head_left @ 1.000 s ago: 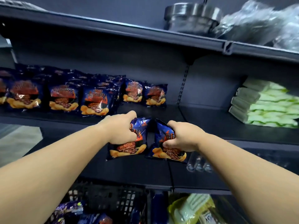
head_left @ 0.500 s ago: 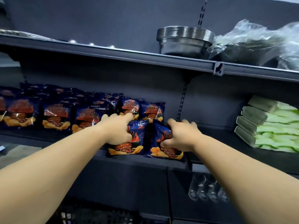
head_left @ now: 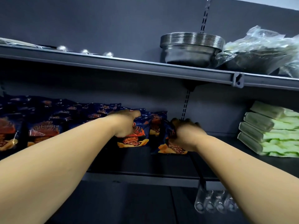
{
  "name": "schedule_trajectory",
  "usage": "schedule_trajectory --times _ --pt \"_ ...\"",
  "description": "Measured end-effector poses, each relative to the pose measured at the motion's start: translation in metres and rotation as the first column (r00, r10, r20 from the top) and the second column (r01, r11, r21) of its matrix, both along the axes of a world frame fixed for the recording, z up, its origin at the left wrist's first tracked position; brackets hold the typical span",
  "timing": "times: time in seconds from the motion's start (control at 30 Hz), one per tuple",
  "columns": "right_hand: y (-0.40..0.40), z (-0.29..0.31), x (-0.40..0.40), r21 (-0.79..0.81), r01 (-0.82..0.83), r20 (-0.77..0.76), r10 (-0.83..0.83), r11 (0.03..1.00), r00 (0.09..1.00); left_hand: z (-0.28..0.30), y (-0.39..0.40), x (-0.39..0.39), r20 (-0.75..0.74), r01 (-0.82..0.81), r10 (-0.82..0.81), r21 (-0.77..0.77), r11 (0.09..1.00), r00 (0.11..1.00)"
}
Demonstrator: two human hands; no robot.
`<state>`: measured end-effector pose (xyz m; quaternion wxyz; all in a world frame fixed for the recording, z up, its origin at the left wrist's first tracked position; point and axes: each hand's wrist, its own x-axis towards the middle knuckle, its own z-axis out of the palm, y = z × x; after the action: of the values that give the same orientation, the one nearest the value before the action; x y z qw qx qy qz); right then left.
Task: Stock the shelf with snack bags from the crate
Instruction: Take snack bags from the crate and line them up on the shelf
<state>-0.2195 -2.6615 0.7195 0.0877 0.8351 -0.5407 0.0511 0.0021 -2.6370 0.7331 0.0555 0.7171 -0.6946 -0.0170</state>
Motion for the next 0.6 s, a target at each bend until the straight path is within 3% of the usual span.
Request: schedule_trajectory --times 0.23,0.33,0.6 --pt "-0.044 0.000 0.021 0.061 -0.043 0.032 0.041 0.997 0.999 -0.007 -0.043 0.017 0.020 0.027 -0.026 -0.071 0.997 0.999" --pt "-0.067 -0.004 0.031 0.067 -0.093 0.042 0.091 0.993 0.995 -0.013 -0.066 0.020 0.070 -0.031 0.038 -0.101 0.994 0.997" --pt "-0.127 -0.023 0.058 0.101 -0.123 0.041 0.120 0.987 0.992 -0.030 -0.113 0.026 0.095 -0.114 0.113 0.000 0.994 0.989"
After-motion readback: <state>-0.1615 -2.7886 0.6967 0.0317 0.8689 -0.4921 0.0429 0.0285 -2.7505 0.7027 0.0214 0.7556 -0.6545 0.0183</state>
